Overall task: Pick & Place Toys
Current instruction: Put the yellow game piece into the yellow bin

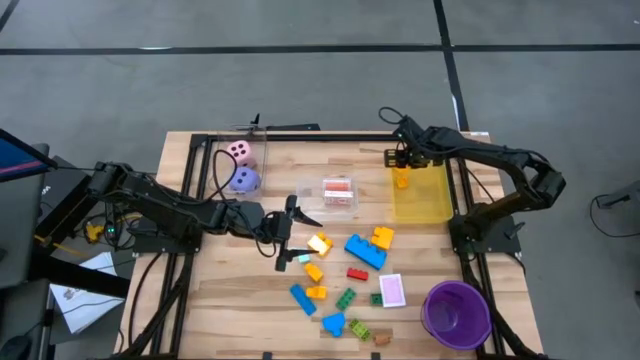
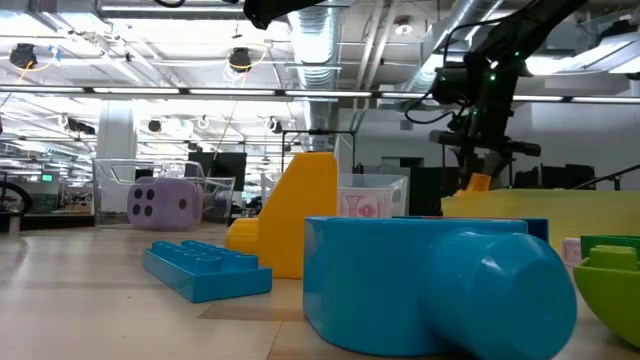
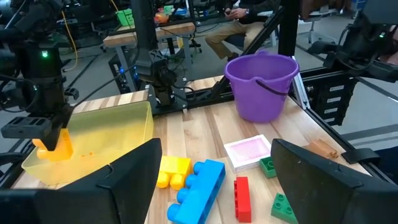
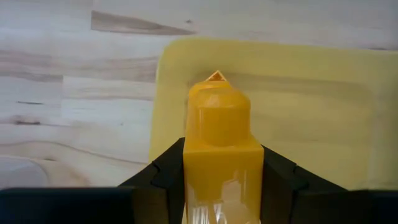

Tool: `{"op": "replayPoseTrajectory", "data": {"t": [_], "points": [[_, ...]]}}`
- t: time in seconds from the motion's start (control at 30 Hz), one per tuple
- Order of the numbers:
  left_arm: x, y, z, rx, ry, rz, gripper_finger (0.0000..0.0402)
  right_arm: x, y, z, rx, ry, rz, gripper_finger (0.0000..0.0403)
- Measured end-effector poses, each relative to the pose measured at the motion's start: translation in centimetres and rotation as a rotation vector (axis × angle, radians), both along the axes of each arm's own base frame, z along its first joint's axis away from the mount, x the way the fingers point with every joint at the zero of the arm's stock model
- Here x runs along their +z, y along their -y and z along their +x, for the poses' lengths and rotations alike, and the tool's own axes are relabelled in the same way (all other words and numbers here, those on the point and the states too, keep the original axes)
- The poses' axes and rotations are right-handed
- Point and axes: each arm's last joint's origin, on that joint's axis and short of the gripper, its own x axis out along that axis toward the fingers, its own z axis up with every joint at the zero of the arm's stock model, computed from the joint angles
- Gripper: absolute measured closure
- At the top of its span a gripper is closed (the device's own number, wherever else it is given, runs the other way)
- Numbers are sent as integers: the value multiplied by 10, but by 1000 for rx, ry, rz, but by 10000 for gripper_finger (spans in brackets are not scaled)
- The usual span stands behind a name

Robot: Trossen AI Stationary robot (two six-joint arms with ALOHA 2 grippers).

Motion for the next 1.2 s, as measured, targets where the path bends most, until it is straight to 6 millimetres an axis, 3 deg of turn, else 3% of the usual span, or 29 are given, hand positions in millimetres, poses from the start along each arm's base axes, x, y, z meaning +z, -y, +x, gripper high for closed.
{"op": "replayPoseTrajectory", "data": {"t": [0.4, 0.63, 0.93, 1.2], "points": [[0, 0, 0, 0, -2, 0, 104, -1, -1, 2, 4, -12, -14, 268], [0, 0, 0, 0, -3, 1, 104, -18, -1, 14, 40, -52, 17, 268], [-1, 0, 0, 0, -6, 1, 104, -21, 2, 15, 67, -67, 11, 267], [-1, 0, 0, 0, -9, 2, 104, -20, 2, 20, 99, -44, -15, 222]]}}
